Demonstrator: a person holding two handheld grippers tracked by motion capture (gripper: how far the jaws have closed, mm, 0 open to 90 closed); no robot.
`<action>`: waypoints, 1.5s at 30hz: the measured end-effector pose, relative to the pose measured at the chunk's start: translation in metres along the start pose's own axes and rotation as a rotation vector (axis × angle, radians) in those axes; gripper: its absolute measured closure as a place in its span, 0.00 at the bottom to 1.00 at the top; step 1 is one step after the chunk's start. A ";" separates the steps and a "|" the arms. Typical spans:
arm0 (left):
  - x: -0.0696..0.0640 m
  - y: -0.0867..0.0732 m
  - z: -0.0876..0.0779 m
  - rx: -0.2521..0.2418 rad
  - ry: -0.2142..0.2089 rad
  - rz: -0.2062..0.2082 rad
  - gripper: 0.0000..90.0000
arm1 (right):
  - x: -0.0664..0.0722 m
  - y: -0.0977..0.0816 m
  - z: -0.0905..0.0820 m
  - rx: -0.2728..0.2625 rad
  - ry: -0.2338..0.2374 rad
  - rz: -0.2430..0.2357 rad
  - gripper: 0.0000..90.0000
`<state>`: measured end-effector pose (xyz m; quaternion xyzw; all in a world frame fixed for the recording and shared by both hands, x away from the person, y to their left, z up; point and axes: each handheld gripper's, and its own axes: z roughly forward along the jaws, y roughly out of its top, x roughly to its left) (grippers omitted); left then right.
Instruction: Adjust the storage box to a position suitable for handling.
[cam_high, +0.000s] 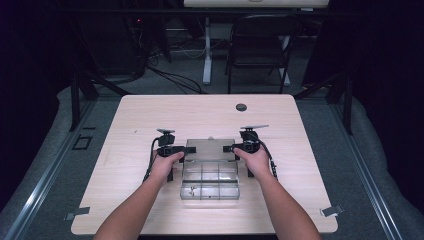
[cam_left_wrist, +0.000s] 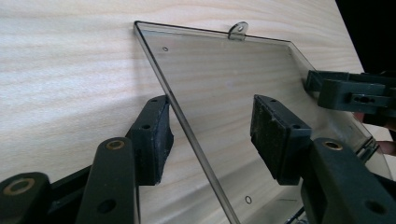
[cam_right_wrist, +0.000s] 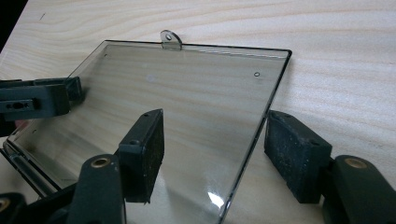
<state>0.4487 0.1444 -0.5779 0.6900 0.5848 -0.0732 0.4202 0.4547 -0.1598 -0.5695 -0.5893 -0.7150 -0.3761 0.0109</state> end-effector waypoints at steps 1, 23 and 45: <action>0.000 0.000 0.000 -0.002 0.001 -0.002 0.53 | 0.000 0.000 0.000 -0.001 0.000 0.002 0.42; -0.001 0.001 -0.002 -0.023 0.005 -0.010 0.58 | 0.001 0.000 -0.001 -0.019 0.012 0.005 0.44; -0.009 0.002 -0.010 -0.085 0.041 0.039 0.65 | 0.011 0.000 -0.009 -0.090 -0.034 -0.091 0.47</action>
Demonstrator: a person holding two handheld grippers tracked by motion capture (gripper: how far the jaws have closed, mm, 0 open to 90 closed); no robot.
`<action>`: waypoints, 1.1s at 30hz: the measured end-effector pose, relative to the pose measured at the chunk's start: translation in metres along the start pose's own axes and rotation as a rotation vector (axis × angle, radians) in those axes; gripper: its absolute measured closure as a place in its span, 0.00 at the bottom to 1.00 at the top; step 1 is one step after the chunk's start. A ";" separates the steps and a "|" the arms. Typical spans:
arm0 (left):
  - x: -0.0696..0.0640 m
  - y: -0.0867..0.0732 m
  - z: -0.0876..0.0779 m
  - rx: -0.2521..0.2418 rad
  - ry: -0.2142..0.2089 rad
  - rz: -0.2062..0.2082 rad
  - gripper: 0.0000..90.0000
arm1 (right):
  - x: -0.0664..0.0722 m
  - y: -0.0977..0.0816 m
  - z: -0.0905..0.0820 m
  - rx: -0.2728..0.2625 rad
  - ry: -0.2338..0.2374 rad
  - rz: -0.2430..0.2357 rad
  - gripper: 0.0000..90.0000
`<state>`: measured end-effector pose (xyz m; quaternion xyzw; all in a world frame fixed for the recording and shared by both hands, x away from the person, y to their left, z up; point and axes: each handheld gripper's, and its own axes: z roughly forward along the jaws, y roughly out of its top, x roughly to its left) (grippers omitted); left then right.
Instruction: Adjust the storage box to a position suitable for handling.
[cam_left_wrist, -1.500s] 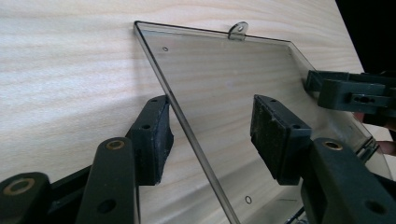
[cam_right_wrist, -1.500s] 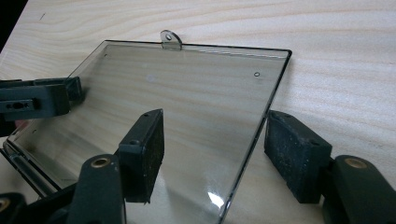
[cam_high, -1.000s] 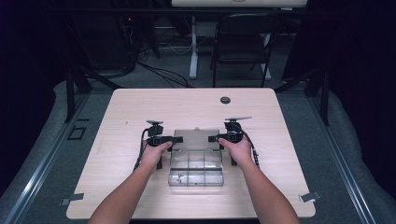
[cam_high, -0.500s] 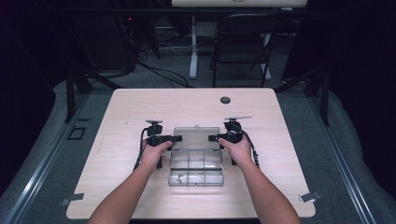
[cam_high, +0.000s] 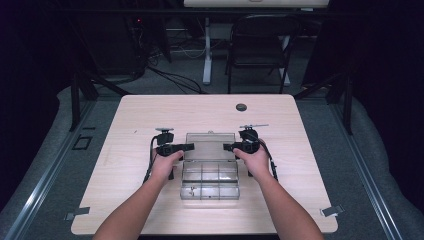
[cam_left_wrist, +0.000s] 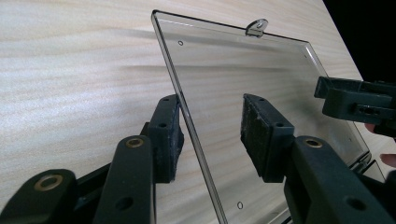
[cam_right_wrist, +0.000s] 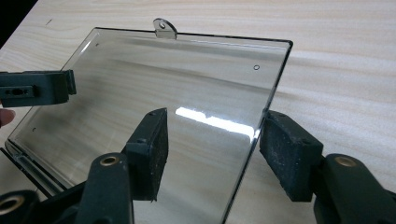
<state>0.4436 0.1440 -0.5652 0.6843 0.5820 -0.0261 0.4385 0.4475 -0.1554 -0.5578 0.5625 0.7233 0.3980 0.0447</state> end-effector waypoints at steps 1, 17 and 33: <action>-0.001 0.000 0.000 -0.006 0.000 -0.003 0.65 | 0.001 0.000 -0.001 -0.006 -0.003 -0.012 0.47; -0.006 0.002 -0.008 -0.030 0.014 0.050 0.69 | 0.005 0.001 -0.007 -0.050 -0.019 -0.068 0.50; -0.011 0.003 -0.015 -0.061 0.021 0.079 0.73 | 0.010 0.003 -0.015 -0.087 -0.030 -0.122 0.55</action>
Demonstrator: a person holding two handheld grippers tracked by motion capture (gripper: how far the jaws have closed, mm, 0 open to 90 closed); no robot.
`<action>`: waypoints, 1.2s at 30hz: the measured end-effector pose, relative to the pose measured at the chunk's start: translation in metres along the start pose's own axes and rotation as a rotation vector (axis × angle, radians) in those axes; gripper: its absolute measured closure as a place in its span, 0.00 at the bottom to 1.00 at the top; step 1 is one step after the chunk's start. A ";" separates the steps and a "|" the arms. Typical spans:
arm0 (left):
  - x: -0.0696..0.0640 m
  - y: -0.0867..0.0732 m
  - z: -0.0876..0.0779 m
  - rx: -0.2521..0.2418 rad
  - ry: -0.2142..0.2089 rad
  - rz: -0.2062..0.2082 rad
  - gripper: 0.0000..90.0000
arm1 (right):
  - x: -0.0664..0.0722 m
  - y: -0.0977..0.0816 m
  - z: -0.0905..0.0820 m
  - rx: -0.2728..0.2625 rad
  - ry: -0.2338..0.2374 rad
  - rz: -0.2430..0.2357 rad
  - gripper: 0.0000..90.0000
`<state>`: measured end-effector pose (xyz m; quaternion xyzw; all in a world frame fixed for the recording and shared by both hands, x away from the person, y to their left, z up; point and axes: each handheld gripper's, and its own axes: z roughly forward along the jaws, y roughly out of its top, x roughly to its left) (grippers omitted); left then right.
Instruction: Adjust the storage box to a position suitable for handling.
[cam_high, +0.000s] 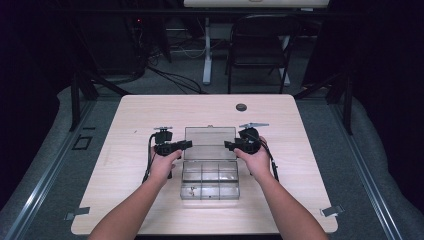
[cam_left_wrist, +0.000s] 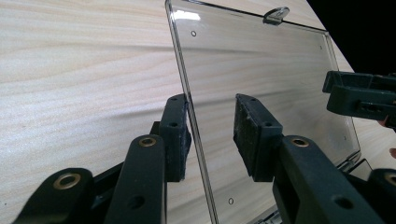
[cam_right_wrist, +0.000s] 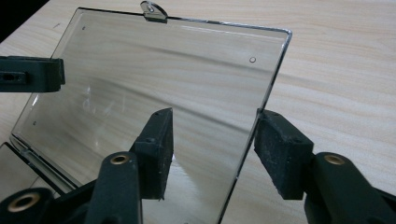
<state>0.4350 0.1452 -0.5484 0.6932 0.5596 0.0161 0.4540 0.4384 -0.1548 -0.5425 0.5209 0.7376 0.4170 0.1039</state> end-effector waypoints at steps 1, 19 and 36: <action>0.000 0.000 0.000 0.000 0.001 0.008 0.73 | 0.000 0.000 -0.001 0.005 0.001 0.004 0.55; -0.009 0.004 -0.011 -0.011 -0.003 0.045 0.73 | 0.009 0.004 -0.013 -0.030 -0.005 -0.032 0.54; -0.018 0.005 -0.024 -0.020 -0.015 0.088 0.74 | 0.017 0.005 -0.031 -0.059 0.010 -0.075 0.54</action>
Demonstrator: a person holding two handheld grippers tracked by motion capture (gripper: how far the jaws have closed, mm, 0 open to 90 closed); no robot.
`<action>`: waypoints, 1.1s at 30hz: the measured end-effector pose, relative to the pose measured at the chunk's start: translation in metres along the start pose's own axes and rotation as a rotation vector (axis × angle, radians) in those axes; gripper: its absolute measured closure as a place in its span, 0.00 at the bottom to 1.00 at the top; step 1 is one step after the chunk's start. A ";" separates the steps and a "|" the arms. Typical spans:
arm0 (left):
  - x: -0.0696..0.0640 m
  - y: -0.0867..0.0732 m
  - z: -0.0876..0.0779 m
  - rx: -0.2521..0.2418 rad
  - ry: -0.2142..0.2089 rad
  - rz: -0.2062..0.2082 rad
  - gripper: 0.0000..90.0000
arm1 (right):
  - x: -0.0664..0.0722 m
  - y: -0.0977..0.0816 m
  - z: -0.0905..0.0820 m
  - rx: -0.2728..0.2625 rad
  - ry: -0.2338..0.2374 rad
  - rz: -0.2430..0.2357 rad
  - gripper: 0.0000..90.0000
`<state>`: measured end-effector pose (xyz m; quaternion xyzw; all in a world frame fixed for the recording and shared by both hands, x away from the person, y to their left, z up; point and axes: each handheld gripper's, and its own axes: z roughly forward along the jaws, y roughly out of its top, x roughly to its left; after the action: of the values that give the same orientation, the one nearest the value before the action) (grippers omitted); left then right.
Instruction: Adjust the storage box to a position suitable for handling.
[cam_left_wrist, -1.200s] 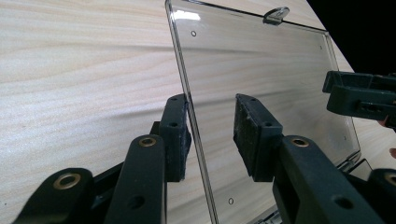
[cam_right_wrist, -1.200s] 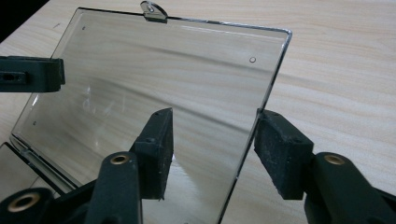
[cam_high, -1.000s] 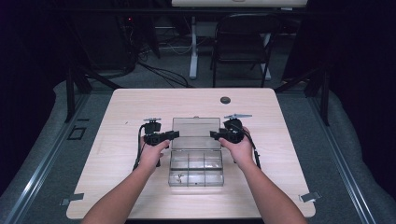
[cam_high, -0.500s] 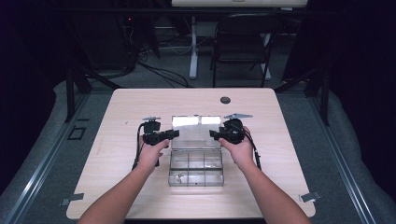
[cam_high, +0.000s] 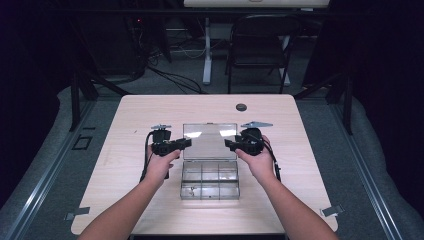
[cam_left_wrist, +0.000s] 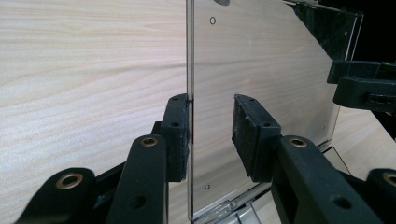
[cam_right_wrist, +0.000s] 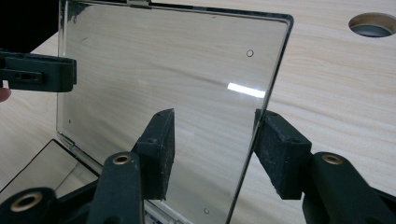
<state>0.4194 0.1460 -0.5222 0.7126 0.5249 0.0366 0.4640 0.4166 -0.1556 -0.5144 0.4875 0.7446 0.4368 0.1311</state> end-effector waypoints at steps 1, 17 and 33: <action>-0.001 0.000 -0.001 -0.002 -0.001 0.000 0.74 | 0.001 0.000 -0.001 -0.004 0.003 0.003 0.54; -0.008 -0.004 -0.013 -0.015 -0.027 0.050 0.72 | 0.009 0.000 -0.021 -0.026 0.038 -0.037 0.54; -0.016 -0.009 -0.021 -0.029 -0.014 0.136 0.72 | 0.012 -0.004 -0.031 -0.037 0.039 -0.068 0.62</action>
<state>0.3948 0.1465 -0.5098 0.7401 0.4715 0.0708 0.4742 0.3888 -0.1626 -0.4968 0.4508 0.7549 0.4553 0.1403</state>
